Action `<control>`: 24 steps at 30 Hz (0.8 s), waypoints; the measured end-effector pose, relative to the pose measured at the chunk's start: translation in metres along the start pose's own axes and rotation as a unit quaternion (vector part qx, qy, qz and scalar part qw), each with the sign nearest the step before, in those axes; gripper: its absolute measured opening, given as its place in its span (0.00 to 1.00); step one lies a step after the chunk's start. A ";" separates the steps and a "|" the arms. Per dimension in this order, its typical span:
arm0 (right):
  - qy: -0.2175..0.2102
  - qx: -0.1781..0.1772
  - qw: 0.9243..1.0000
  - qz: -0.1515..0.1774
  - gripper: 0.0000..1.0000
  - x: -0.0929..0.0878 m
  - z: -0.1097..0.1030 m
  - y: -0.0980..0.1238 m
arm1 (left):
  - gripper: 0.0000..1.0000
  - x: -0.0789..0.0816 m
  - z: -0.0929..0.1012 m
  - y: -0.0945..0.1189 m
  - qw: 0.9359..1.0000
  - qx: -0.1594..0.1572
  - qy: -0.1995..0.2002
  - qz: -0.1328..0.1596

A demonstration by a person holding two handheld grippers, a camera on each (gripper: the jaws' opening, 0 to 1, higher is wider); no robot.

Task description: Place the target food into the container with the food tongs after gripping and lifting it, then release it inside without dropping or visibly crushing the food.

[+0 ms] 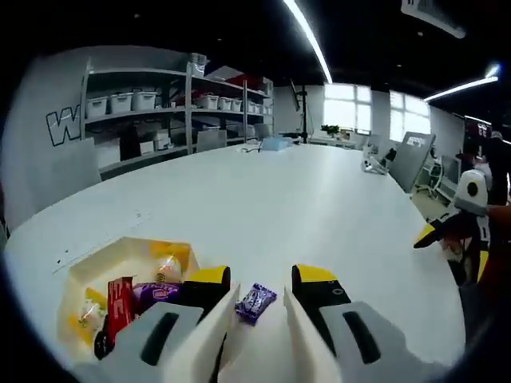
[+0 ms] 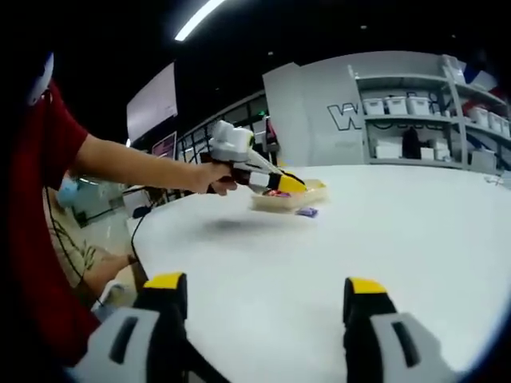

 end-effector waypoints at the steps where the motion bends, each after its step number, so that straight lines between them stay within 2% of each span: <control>1: -0.001 -0.001 1.000 0.001 0.78 0.001 0.000 0.001 | 0.29 -0.002 0.000 -0.001 1.000 0.000 -0.005 -0.003; 16: 0.002 -0.006 1.000 -0.001 0.79 0.001 0.007 0.001 | 0.29 -0.015 -0.004 -0.014 1.000 0.000 -0.019 -0.019; 24: 0.002 -0.007 1.000 -0.002 0.78 0.000 0.008 0.000 | 0.29 -0.015 -0.002 -0.018 0.998 -0.012 -0.049 -0.024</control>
Point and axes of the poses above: the point that each gripper's makers call its tool centre point, and the gripper's own axes: y roughly backward along the fingers, z roughly to its right, x roughly out of its top, the point moved 2 cm from there along y, roughly backward along the fingers, and after that the axes turned 2 degrees about z, right-handed, at the moved point
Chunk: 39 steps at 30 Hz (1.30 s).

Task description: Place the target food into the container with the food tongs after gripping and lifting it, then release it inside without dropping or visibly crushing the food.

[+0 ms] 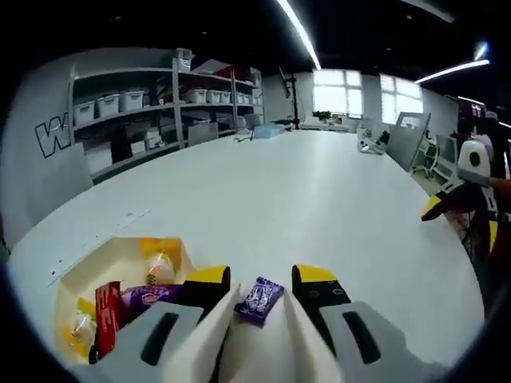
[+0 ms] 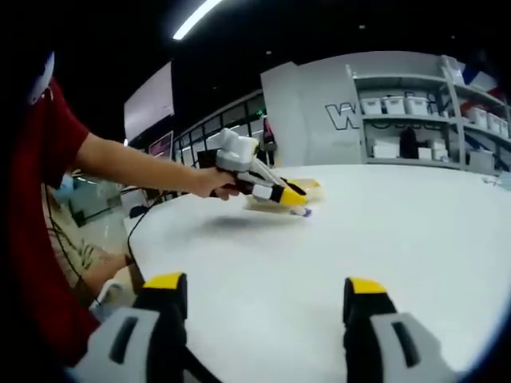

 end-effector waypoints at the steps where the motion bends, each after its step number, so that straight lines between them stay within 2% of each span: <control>1: -0.001 0.000 1.000 -0.001 0.79 -0.001 0.000 0.000 | 0.29 -0.001 0.002 -0.002 1.000 -0.004 -0.014 -0.004; 9: 0.001 -0.001 1.000 -0.003 0.78 -0.001 0.000 0.000 | 0.27 0.000 0.003 -0.003 0.999 -0.019 -0.015 -0.022; 13: 0.005 0.001 1.000 -0.004 0.78 0.000 -0.002 -0.001 | 0.24 -0.001 0.006 -0.004 0.998 -0.028 0.008 -0.048; 22: 0.006 -0.001 1.000 -0.003 0.78 0.000 -0.003 0.001 | 0.20 -0.003 0.010 0.000 0.996 -0.018 0.037 -0.074; 25: 0.008 -0.003 1.000 -0.001 0.79 0.001 -0.003 0.001 | 0.20 0.000 0.011 0.005 0.996 -0.018 0.041 -0.071; 30: 0.012 -0.004 1.000 -0.001 0.81 0.002 -0.003 0.001 | 0.20 0.019 0.013 0.014 0.997 -0.018 0.064 -0.050; 32: 0.015 -0.005 1.000 0.000 0.82 0.003 -0.004 0.000 | 0.20 0.022 0.014 0.018 0.997 -0.018 0.059 -0.047; 39: 0.017 -0.010 1.000 -0.002 0.91 0.000 -0.004 0.001 | 0.20 0.027 -0.009 0.038 0.996 0.011 0.081 -0.035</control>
Point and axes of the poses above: the point that each gripper's makers call its tool centre point, and the gripper's own axes: y roughly backward along the fingers, z roughly to its right, x roughly out of its top, the point moved 2 cm from there along y, roughly backward along the fingers, and after that the axes turned 2 degrees about z, right-handed, at the moved point
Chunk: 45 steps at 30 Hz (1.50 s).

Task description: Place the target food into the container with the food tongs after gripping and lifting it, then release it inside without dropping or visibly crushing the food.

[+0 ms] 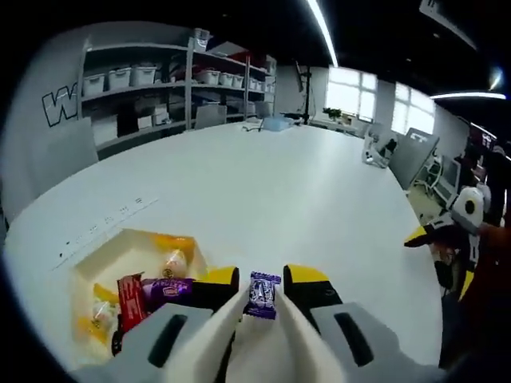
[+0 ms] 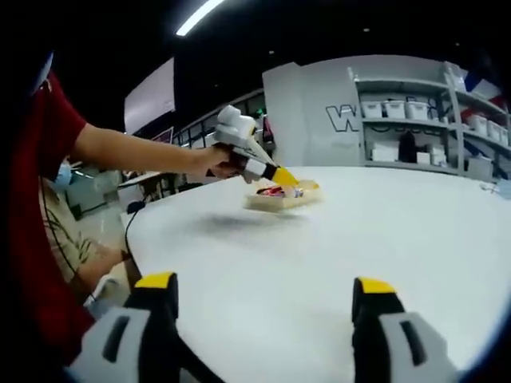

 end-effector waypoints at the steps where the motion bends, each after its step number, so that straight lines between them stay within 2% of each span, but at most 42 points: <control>1: 0.000 -0.001 1.000 0.000 0.93 0.000 0.000 0.000 | 0.20 0.001 -0.001 0.003 1.000 0.001 0.001 0.000; 4: -0.001 -0.008 1.000 0.007 1.00 0.002 0.002 -0.001 | 0.21 0.006 -0.008 0.012 1.000 0.012 -0.001 0.009; 6: -0.003 -0.008 1.000 0.008 0.99 0.002 0.003 -0.001 | 0.21 0.009 -0.017 0.018 0.999 0.024 0.018 0.015; 10: 0.003 -0.003 1.000 0.007 0.99 0.002 0.000 -0.002 | 0.21 0.006 -0.024 0.021 0.999 0.035 0.022 0.014; 14: 0.002 -0.001 1.000 0.003 0.99 0.001 -0.001 -0.002 | 0.22 0.003 -0.013 0.018 0.999 0.023 0.021 0.013; 16: 0.001 -0.002 1.000 0.004 0.99 0.001 -0.001 -0.002 | 0.23 0.003 -0.003 0.012 1.000 0.016 0.008 0.015; 18: -0.001 -0.002 1.000 0.006 0.99 0.003 -0.001 -0.002 | 0.23 0.002 0.009 0.004 1.000 0.001 0.014 0.014; 22: -0.001 -0.002 1.000 0.007 0.99 0.003 -0.001 -0.001 | 0.23 -0.008 0.028 -0.014 1.000 -0.013 -0.006 0.002; 33: -0.010 -0.006 1.000 0.010 0.99 0.003 0.003 0.004 | 0.26 -0.016 0.036 -0.032 0.999 -0.034 0.000 -0.005; 38: -0.014 0.000 1.000 0.012 0.99 0.002 0.001 0.004 | 0.27 -0.018 0.035 -0.037 0.999 -0.035 0.008 -0.005; 45: -0.017 -0.002 1.000 0.013 0.99 0.001 0.002 0.006 | 0.27 -0.026 0.035 -0.044 0.999 -0.029 -0.009 -0.014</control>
Point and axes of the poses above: the point that each gripper's makers call its tool centre point, and the gripper's own axes: y roughly backward along the fingers, z roughly to its right, x roughly out of its top, the point moved 2 cm from there along y, roughly backward along the fingers, and after that the axes turned 2 degrees about z, right-handed, at the moved point
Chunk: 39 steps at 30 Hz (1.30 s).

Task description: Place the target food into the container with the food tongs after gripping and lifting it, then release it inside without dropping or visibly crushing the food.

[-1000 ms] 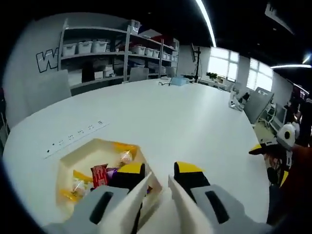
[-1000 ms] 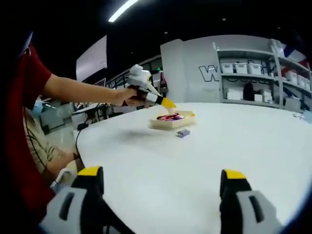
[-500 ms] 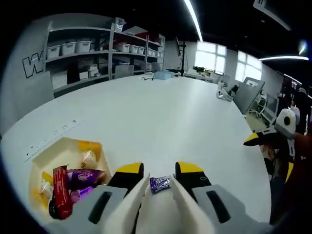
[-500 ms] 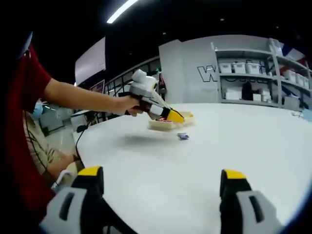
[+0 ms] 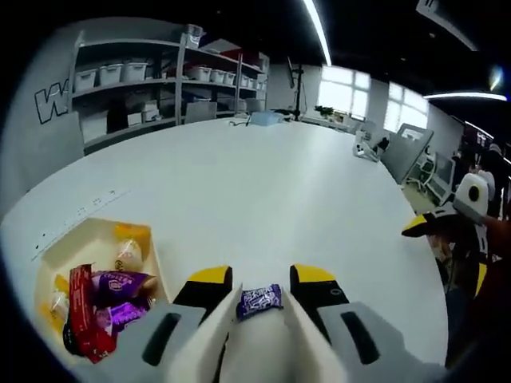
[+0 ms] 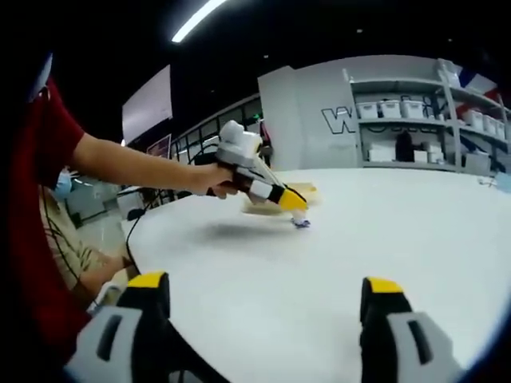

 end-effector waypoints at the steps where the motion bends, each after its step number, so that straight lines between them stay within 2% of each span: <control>1: -0.001 0.000 1.000 0.001 0.99 0.000 0.000 0.000 | 0.27 -0.001 -0.001 0.000 1.000 -0.001 0.001 -0.001; 8: 0.001 -0.001 1.000 0.000 0.99 0.000 0.001 -0.001 | 0.23 -0.003 -0.001 0.001 1.000 0.002 -0.004 -0.006; 11: 0.004 0.001 1.000 -0.002 0.99 0.001 -0.001 -0.002 | 0.21 -0.003 -0.002 0.001 1.000 0.016 0.016 -0.012; 15: 0.008 0.001 1.000 -0.005 0.99 0.000 -0.001 -0.002 | 0.19 -0.002 0.001 0.002 1.000 0.026 -0.006 -0.007; 17: 0.006 0.001 1.000 -0.002 0.99 0.001 -0.001 -0.001 | 0.19 -0.002 0.001 0.003 1.000 0.027 -0.003 -0.006; 22: 0.008 0.001 1.000 -0.002 0.99 0.003 -0.002 0.000 | 0.20 0.008 -0.004 0.014 0.999 0.031 0.011 0.008; 23: 0.009 0.001 1.000 -0.001 0.99 0.003 -0.003 0.000 | 0.20 0.012 -0.006 0.017 0.999 0.037 0.002 0.015; 25: 0.010 0.001 1.000 -0.001 0.99 0.004 -0.003 0.000 | 0.20 0.016 -0.008 0.022 0.999 0.036 0.007 0.019; 31: 0.014 0.008 1.000 -0.004 0.99 0.005 -0.008 -0.003 | 0.20 0.028 -0.022 0.041 0.998 0.051 0.014 0.034; 34: 0.015 0.009 1.000 -0.005 0.99 0.005 -0.009 -0.003 | 0.20 0.032 -0.040 0.052 0.997 0.068 0.013 0.041; 39: 0.015 0.007 1.000 -0.008 0.99 0.003 -0.009 -0.003 | 0.21 0.032 -0.066 0.064 0.994 0.095 0.038 0.048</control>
Point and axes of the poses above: the point that each gripper's makers call its tool centre point, and the gripper's own axes: y roughly backward along the fingers, z roughly to its right, x roughly out of its top, the point moved 2 cm from there along y, roughly backward along the fingers, and after that the axes turned 2 degrees about z, right-handed, at the moved point
